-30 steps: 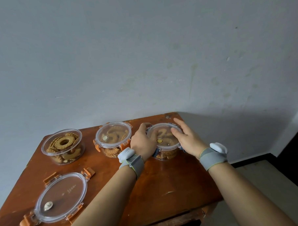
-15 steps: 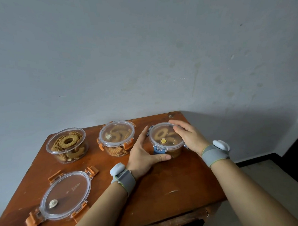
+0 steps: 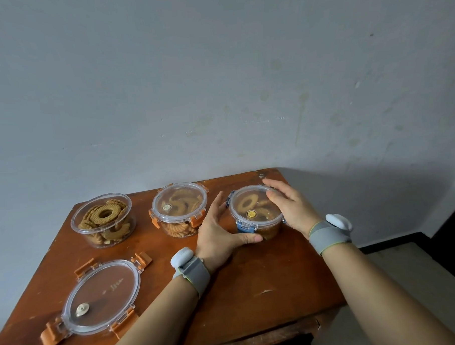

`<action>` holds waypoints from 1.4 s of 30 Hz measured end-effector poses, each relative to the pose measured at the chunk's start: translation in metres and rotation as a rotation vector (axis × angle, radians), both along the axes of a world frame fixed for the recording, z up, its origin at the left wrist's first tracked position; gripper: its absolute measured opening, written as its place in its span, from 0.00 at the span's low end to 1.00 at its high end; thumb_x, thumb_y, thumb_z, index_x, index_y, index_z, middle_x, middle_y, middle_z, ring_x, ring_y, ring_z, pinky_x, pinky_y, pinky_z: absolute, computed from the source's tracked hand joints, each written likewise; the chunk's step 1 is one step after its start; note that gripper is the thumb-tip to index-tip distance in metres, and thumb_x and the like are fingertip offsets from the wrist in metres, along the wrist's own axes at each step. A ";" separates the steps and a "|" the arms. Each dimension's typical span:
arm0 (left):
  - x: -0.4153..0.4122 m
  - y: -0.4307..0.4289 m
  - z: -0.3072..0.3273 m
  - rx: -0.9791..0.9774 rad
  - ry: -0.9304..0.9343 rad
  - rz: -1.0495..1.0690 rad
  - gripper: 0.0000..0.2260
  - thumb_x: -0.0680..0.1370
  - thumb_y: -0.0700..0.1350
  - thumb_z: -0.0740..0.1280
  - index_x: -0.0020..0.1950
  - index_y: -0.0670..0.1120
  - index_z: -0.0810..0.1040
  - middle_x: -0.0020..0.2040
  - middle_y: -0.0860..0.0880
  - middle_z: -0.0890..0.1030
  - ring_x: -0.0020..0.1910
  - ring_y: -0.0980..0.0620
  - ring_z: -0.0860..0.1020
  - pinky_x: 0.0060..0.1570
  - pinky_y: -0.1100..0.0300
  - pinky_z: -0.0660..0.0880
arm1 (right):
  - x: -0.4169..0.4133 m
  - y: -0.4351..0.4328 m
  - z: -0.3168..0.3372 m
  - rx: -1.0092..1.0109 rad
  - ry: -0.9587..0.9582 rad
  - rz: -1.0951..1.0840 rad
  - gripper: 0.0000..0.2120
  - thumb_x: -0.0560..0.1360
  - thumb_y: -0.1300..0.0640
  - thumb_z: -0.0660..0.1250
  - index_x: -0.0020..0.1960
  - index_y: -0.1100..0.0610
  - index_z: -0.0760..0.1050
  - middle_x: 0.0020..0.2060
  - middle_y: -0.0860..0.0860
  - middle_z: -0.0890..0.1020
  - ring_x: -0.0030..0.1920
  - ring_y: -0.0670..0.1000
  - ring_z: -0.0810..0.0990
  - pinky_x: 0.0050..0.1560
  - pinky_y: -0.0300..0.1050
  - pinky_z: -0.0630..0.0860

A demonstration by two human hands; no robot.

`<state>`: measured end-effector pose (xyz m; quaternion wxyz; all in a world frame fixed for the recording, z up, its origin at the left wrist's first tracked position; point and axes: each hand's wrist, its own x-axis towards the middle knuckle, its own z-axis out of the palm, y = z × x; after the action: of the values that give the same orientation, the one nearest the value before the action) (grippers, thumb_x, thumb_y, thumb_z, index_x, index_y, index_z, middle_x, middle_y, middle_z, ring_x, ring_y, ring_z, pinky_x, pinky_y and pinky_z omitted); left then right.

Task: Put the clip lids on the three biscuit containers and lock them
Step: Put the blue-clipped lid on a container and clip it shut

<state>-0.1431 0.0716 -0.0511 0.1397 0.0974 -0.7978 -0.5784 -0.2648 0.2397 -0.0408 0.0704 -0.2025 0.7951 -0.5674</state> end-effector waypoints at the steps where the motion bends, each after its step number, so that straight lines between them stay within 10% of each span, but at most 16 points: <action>1: 0.000 0.000 0.000 0.010 -0.005 0.000 0.59 0.54 0.50 0.85 0.79 0.53 0.56 0.73 0.51 0.72 0.70 0.62 0.67 0.67 0.63 0.63 | 0.000 0.000 -0.001 0.000 0.004 -0.009 0.16 0.81 0.52 0.62 0.68 0.44 0.74 0.66 0.44 0.76 0.66 0.45 0.74 0.69 0.45 0.69; 14: -0.002 -0.002 -0.006 -0.022 -0.017 -0.046 0.58 0.54 0.59 0.83 0.79 0.53 0.57 0.75 0.54 0.69 0.74 0.56 0.65 0.74 0.54 0.64 | 0.012 -0.004 -0.006 -0.086 -0.023 -0.091 0.16 0.82 0.44 0.54 0.63 0.41 0.77 0.62 0.39 0.78 0.63 0.46 0.76 0.61 0.45 0.73; 21: 0.000 -0.006 -0.005 0.045 -0.003 -0.067 0.56 0.55 0.58 0.84 0.77 0.55 0.60 0.72 0.56 0.73 0.71 0.58 0.70 0.72 0.50 0.69 | 0.026 -0.005 -0.015 -0.111 0.084 -0.086 0.37 0.71 0.23 0.44 0.63 0.42 0.77 0.61 0.45 0.78 0.63 0.44 0.75 0.69 0.50 0.69; 24: 0.000 -0.009 -0.003 0.192 -0.014 -0.053 0.50 0.56 0.56 0.84 0.75 0.54 0.65 0.66 0.56 0.77 0.64 0.51 0.78 0.61 0.41 0.76 | 0.025 -0.003 -0.014 -0.125 0.091 -0.070 0.39 0.70 0.21 0.42 0.62 0.42 0.78 0.60 0.49 0.79 0.60 0.46 0.78 0.66 0.51 0.72; 28: 0.001 -0.009 -0.001 0.278 -0.018 -0.066 0.48 0.57 0.56 0.82 0.75 0.51 0.67 0.65 0.51 0.79 0.46 0.47 0.82 0.30 0.61 0.79 | 0.031 -0.008 -0.007 -0.121 0.120 -0.080 0.43 0.69 0.21 0.40 0.62 0.46 0.79 0.57 0.46 0.82 0.59 0.46 0.80 0.63 0.48 0.74; 32: 0.001 -0.009 -0.002 0.318 -0.025 -0.069 0.46 0.59 0.55 0.81 0.74 0.48 0.68 0.62 0.50 0.81 0.36 0.45 0.79 0.23 0.62 0.75 | 0.033 -0.013 0.001 -0.113 0.192 -0.194 0.42 0.72 0.26 0.39 0.57 0.49 0.82 0.50 0.44 0.85 0.52 0.42 0.81 0.52 0.34 0.74; 37: -0.001 -0.009 -0.004 0.328 -0.032 -0.047 0.46 0.59 0.54 0.83 0.73 0.48 0.68 0.65 0.49 0.80 0.58 0.48 0.81 0.58 0.48 0.78 | 0.031 -0.014 -0.001 -0.087 0.223 -0.256 0.37 0.74 0.29 0.40 0.54 0.47 0.83 0.47 0.44 0.85 0.50 0.45 0.82 0.51 0.40 0.76; 42: 0.001 -0.008 -0.004 0.219 -0.010 -0.090 0.56 0.53 0.63 0.82 0.76 0.52 0.63 0.70 0.54 0.75 0.67 0.57 0.74 0.67 0.51 0.73 | 0.033 -0.005 -0.007 -0.057 0.188 -0.209 0.31 0.78 0.35 0.41 0.58 0.45 0.80 0.51 0.41 0.84 0.52 0.42 0.80 0.48 0.27 0.71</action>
<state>-0.1420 0.0639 -0.0548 0.0983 0.0791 -0.7339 -0.6675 -0.2315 0.2344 -0.0482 -0.0698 -0.1725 0.7986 -0.5724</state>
